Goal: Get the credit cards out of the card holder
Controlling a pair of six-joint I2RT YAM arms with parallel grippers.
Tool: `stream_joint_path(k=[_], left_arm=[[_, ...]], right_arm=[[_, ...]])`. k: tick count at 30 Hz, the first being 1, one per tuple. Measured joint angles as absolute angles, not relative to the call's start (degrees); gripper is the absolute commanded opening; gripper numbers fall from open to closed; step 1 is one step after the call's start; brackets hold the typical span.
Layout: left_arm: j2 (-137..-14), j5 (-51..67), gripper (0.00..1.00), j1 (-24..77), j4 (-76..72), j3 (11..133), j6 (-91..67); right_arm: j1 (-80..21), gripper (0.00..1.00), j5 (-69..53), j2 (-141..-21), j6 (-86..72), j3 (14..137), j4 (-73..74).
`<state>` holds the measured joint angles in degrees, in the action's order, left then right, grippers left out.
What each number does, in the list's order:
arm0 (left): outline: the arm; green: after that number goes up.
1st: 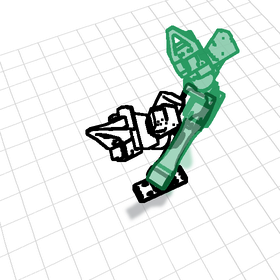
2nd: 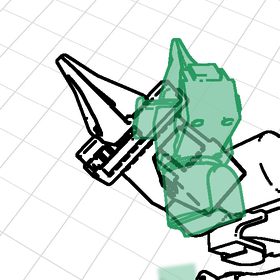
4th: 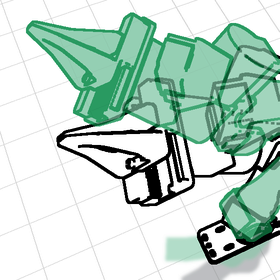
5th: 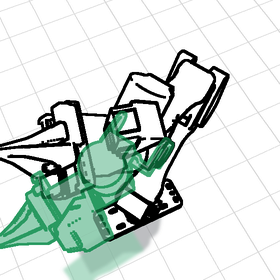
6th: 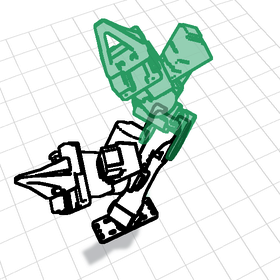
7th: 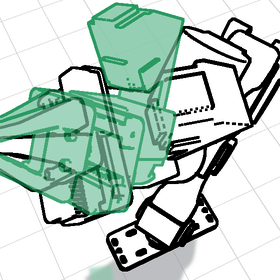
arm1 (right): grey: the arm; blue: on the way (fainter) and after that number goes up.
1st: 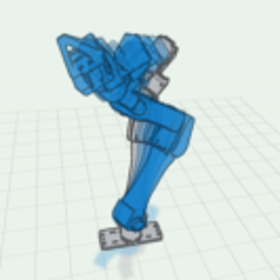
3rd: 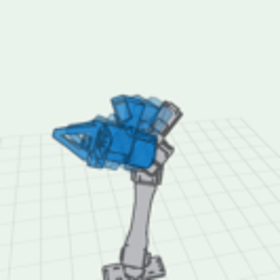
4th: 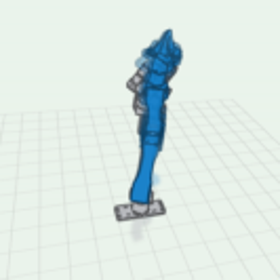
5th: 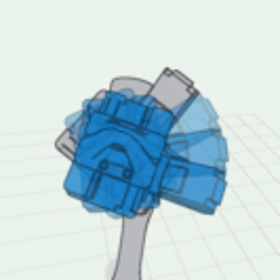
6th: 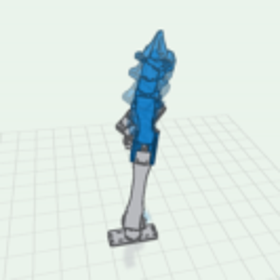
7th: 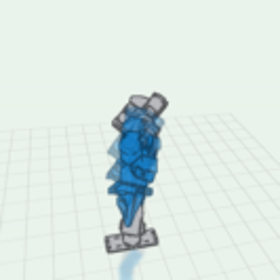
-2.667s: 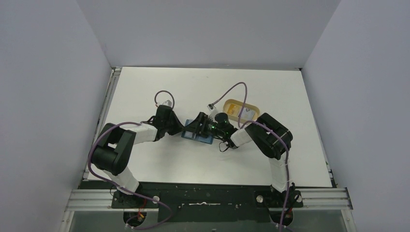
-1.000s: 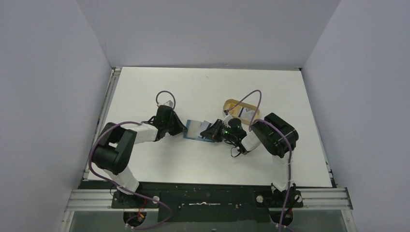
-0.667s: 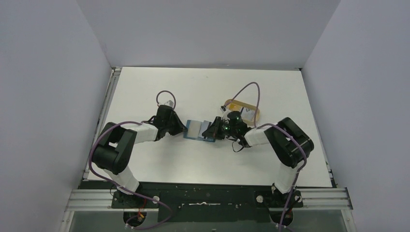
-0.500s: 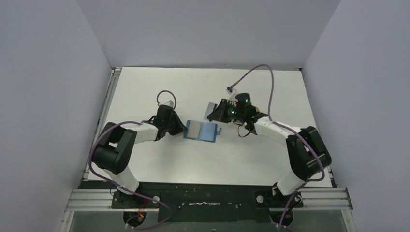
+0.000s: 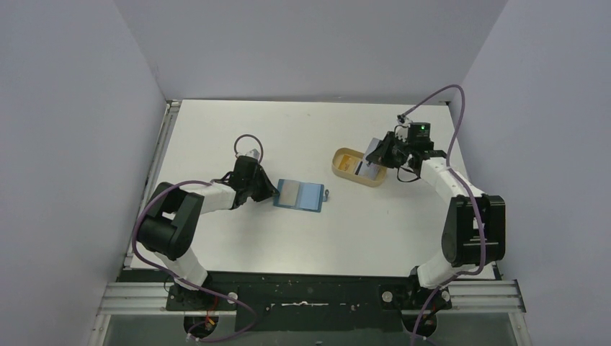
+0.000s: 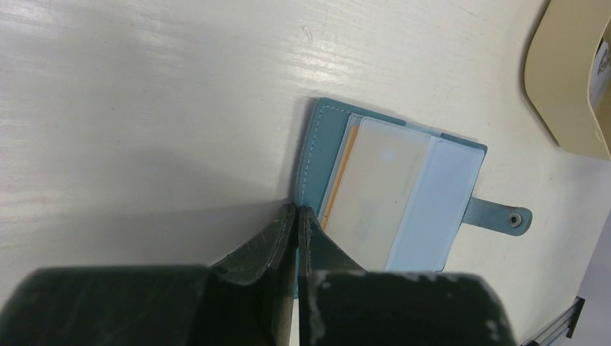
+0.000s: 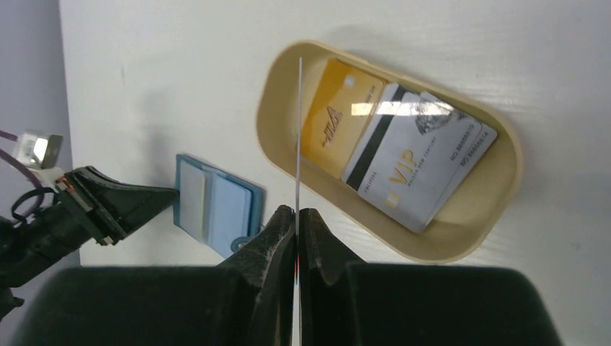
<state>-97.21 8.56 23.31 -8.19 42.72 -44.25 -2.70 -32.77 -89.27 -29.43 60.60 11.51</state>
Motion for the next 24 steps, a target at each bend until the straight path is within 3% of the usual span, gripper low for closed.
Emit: stream_joint_path(k=[20,24], left_arm=[[-96.9,8.5,0.00,23.3,-8.1,42.3,-44.2],[-96.9,8.5,0.00,23.3,-8.1,42.3,-44.2]], right_arm=[[-2.7,0.00,-33.0,-97.8,-25.9,59.9,15.2],[-2.7,0.05,-33.0,-98.1,-25.7,59.9,15.2]])
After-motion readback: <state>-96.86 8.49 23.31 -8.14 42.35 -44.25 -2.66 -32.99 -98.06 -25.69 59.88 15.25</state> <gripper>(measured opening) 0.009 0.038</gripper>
